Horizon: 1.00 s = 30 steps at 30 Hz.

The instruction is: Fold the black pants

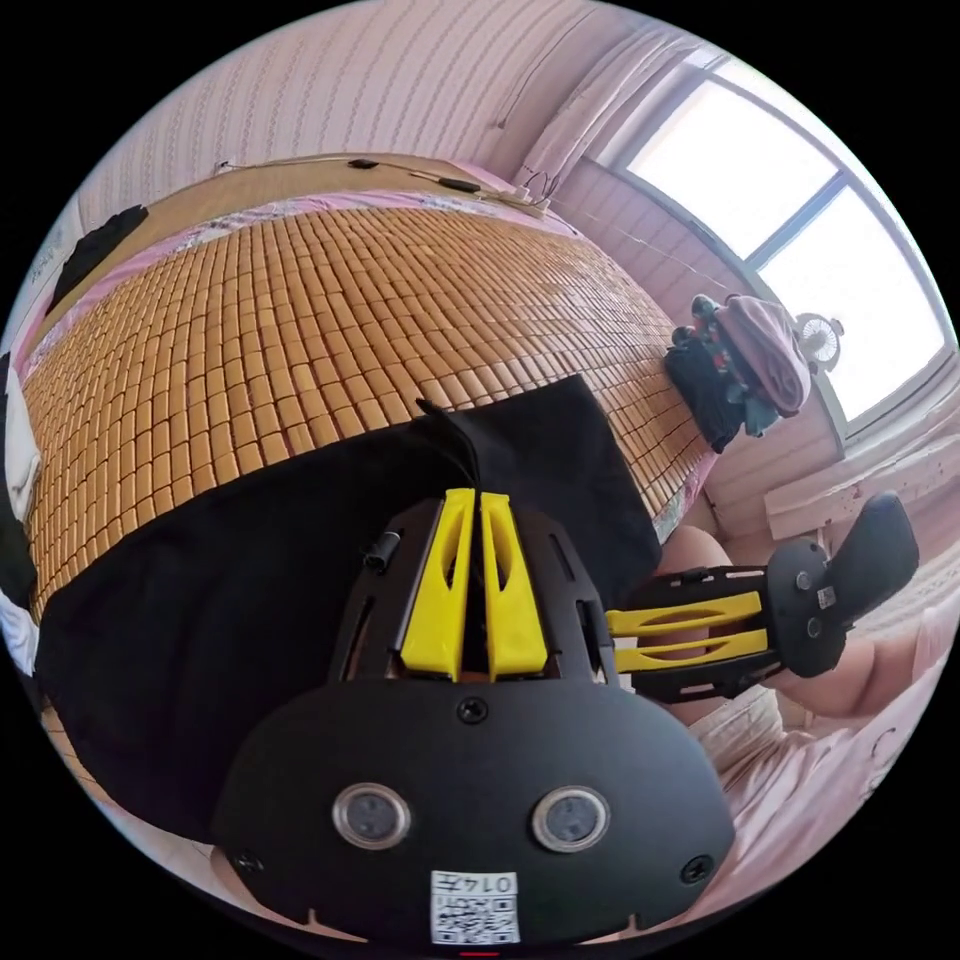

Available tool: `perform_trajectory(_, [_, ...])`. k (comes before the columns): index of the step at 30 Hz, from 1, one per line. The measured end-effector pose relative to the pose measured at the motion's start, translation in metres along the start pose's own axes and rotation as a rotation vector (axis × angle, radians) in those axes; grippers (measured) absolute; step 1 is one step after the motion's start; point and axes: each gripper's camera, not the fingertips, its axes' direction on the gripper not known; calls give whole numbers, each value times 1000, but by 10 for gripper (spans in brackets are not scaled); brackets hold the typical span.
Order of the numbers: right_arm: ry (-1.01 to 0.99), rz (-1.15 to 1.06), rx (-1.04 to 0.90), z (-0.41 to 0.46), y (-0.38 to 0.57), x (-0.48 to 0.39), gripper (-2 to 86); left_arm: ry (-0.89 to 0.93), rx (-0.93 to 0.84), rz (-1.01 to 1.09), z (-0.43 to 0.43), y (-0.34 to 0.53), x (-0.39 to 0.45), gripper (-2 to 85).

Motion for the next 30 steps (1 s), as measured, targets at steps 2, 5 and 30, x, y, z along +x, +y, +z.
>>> perform_trajectory(2, [-14, -5, 25, -10, 1, 1, 23, 7, 56, 23, -15, 3, 12, -10])
perform_trajectory(5, [-36, -29, 106, -32, -3, -5, 23, 38, 124, 44, -40, 6, 20, -10])
perform_trajectory(30, [-81, 176, 46, 38, -48, 38, 113, -496, 128, -554, -237, 226, -183, 55])
